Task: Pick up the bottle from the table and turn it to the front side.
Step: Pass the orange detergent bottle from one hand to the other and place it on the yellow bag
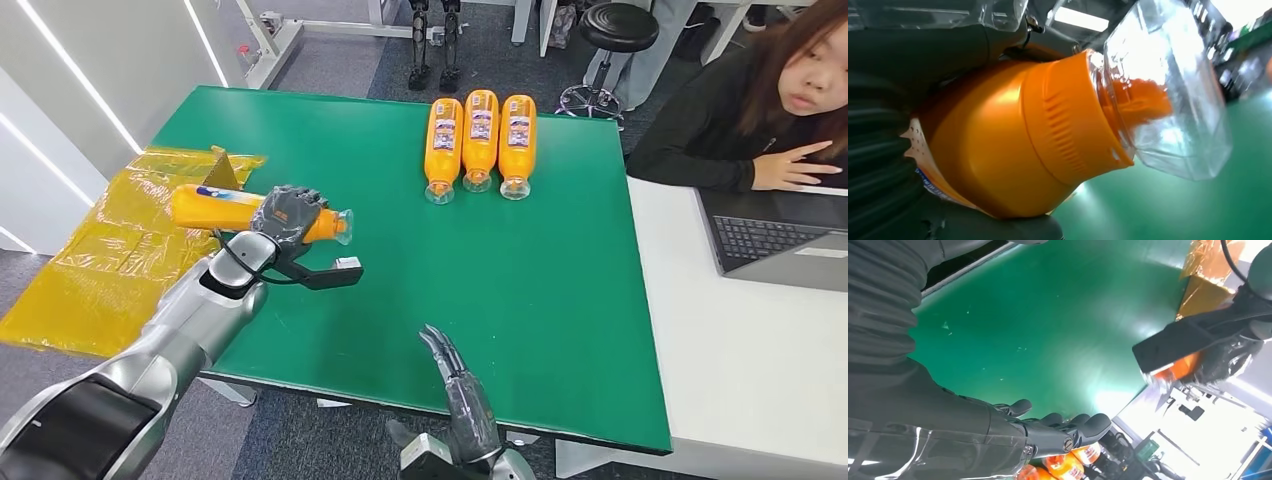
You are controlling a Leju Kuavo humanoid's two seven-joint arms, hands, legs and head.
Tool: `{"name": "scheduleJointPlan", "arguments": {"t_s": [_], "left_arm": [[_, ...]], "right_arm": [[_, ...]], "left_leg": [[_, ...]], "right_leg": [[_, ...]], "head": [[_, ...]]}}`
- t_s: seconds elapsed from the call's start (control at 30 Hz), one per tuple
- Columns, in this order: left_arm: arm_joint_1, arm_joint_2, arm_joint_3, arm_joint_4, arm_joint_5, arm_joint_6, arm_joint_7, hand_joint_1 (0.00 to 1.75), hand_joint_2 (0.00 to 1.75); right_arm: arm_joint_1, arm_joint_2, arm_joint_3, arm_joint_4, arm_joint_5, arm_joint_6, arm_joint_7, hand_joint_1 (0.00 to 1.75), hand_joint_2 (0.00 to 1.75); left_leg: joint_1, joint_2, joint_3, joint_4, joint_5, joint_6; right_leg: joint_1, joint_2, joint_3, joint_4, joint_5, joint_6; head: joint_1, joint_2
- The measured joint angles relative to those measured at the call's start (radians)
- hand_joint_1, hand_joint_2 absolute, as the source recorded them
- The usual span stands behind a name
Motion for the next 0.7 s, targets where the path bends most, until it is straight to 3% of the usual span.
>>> {"name": "scheduleJointPlan", "arguments": {"t_s": [0.27,0.57,0.7], "left_arm": [[-0.03,0.027,-0.01,0.086,0.038,-0.188,0.117,1.75,1.75],[-0.026,0.05,-0.002,0.129,0.066,-0.223,0.175,1.75,1.75],[-0.024,0.054,-0.001,0.139,0.066,-0.244,0.195,0.04,1.75]], "right_arm": [[-0.037,-0.009,0.02,0.012,-0.053,0.028,0.014,0.0,1.75],[-0.038,-0.044,0.031,-0.004,-0.072,0.031,0.04,0.0,1.75],[-0.035,-0.06,0.032,-0.011,-0.075,0.031,0.044,0.0,1.75]], "left_leg": [[0.0,0.001,0.0,0.0,0.0,0.0],[0.0,0.0,-0.001,0.0,0.0,0.0],[0.0,0.0,-0.001,0.0,0.0,0.0]], "right_leg": [[0.0,0.001,-0.001,0.0,0.0,0.0],[0.0,0.0,0.0,0.0,0.0,0.0],[0.0,0.0,0.0,0.0,0.0,0.0]], "head": [[0.0,0.0],[0.0,0.0],[0.0,0.0]]}}
